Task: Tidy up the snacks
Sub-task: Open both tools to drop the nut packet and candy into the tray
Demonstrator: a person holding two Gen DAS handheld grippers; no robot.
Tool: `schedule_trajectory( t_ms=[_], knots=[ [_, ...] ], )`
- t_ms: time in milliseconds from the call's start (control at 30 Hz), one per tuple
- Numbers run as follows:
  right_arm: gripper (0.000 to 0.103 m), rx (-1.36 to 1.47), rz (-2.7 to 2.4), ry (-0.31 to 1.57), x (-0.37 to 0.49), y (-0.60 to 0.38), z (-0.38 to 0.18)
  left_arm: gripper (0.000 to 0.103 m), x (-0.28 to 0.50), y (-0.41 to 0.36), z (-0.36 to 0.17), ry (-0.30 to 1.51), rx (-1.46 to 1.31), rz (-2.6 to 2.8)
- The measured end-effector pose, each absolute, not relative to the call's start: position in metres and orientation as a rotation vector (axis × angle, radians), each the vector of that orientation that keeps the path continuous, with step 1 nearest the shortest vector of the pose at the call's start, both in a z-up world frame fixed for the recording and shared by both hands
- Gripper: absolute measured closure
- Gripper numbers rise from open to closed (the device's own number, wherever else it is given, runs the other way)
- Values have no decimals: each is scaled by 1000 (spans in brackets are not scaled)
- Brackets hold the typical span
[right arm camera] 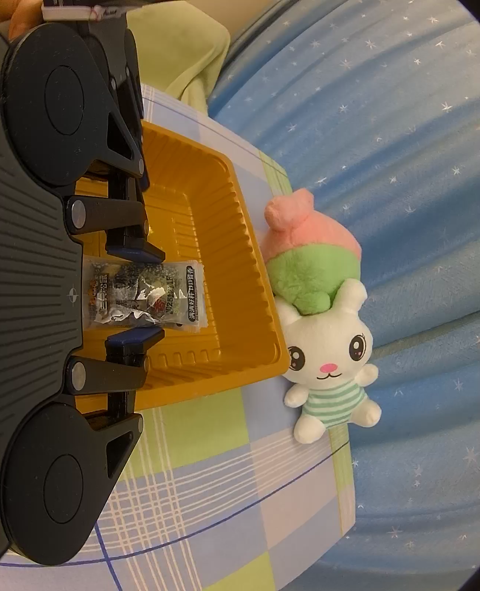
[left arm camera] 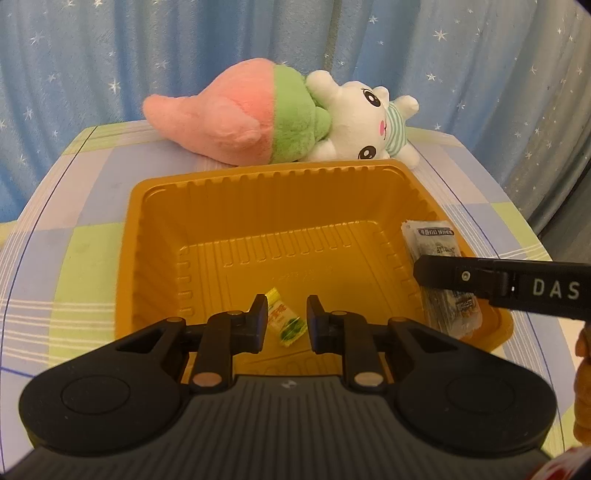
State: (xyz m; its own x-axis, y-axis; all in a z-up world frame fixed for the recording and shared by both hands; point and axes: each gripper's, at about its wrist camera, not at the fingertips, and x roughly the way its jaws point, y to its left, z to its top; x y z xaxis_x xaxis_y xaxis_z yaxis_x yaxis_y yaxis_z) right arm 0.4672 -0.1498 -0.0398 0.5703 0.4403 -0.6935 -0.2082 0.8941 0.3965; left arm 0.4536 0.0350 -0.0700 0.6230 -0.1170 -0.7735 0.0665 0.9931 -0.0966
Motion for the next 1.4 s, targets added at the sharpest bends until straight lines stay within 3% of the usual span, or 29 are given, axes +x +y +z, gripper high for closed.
schedule_trajectory(
  t_ms=[400,467,700,833,1400],
  knots=[
    [65,271,419,901,471,-133,-43,78,431,61,-57,887,-88,-72],
    [65,269,431,894,471,-128,-41,73,427,63,-55,889,-91,-70],
    [51,290,436,870,465,-126,-31,68,412,67,-49,886,-93,-54],
    [49,306,429,864,455,-133,-25,57,401,68,-41,867,-100,-50],
    [44,351,436,850,364,-167,-6,50,324,75,-13,841,-115,-46]
  ],
)
